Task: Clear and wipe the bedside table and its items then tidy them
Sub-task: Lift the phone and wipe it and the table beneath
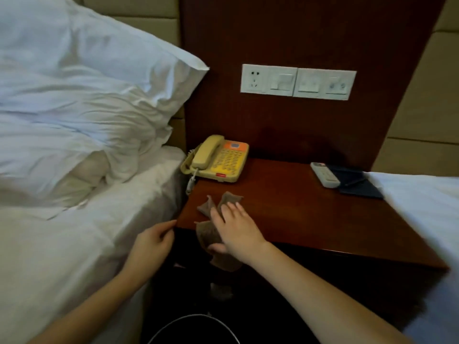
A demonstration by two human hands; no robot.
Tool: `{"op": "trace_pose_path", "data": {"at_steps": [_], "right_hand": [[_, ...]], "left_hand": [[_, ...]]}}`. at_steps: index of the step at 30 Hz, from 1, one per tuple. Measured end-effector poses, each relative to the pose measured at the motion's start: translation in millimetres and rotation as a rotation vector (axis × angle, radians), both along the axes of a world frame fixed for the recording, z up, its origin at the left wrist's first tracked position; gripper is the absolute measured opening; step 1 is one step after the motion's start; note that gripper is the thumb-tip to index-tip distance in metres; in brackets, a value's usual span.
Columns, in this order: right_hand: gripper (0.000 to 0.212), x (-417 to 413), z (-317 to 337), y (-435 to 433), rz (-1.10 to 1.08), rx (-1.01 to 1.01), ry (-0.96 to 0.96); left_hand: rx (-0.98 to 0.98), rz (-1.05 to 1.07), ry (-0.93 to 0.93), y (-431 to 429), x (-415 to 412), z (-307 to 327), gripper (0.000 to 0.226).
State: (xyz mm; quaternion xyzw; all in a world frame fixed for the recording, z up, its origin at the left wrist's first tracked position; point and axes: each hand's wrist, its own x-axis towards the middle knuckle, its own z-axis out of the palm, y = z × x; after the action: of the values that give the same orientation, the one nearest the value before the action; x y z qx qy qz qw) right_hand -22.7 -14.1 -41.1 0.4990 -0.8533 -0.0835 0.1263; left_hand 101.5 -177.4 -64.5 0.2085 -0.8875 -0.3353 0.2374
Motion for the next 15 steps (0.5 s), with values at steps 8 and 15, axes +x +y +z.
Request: {"op": "trace_pose_path", "data": {"at_steps": [8, 15], "right_hand": [[0.086, 20.3, -2.2, -73.4, 0.038, -0.041, -0.026], [0.088, 8.0, 0.4, 17.5, -0.003, 0.07, -0.027]], "left_hand": [[0.102, -0.012, 0.043, 2.4, -0.1, 3.5, 0.035], [0.458, 0.035, 0.079, -8.8, -11.5, -1.9, 0.025]]}}
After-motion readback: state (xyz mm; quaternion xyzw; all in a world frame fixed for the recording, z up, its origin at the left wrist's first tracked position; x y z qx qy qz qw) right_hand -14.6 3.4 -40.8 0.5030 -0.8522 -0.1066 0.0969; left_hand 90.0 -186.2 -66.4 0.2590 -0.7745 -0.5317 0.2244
